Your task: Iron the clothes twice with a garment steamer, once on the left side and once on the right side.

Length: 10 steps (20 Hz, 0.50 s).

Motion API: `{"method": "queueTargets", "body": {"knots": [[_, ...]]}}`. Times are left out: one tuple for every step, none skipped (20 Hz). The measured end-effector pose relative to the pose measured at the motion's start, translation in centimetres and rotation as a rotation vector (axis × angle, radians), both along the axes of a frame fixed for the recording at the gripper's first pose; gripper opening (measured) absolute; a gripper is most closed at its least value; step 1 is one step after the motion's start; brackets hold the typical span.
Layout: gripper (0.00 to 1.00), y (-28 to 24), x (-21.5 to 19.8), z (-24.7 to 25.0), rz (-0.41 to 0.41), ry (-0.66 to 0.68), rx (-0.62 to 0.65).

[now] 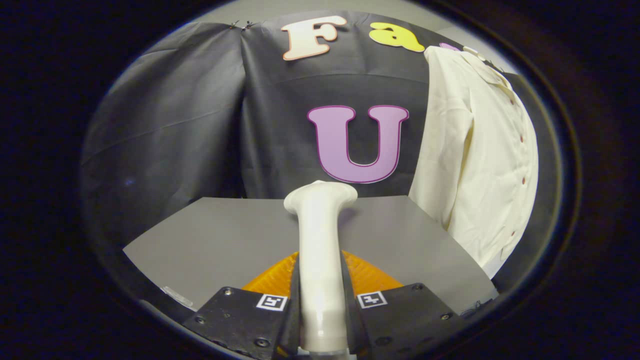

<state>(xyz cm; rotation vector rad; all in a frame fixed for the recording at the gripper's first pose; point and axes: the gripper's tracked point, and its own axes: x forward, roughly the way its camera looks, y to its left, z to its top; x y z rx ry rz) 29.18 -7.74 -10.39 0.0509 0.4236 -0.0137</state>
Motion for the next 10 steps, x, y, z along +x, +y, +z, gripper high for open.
{"method": "queueTargets", "body": {"knots": [[0.38,-0.2,-0.1,0.4,-0.011,-0.014,0.01],[0.37,-0.3,-0.1,0.7,-0.014,-0.029,0.015],[0.37,-0.2,-0.3,0.8,-0.01,-0.036,0.023],[0.37,-0.1,-0.6,1.1,-0.008,-0.049,0.032],[0.36,-0.2,-1.1,1.2,-0.008,-0.054,0.033],[0.36,-0.3,-1.6,1.3,-0.005,-0.056,0.03],[0.36,-0.5,-2.2,1.8,-0.004,-0.072,0.033],[0.35,-0.5,-2.9,2.3,-0.001,-0.093,0.042],[0.35,-0.6,-3.4,2.9,0.004,-0.111,0.052],[0.35,-0.9,-4.0,3.7,0.011,-0.133,0.053]]}}
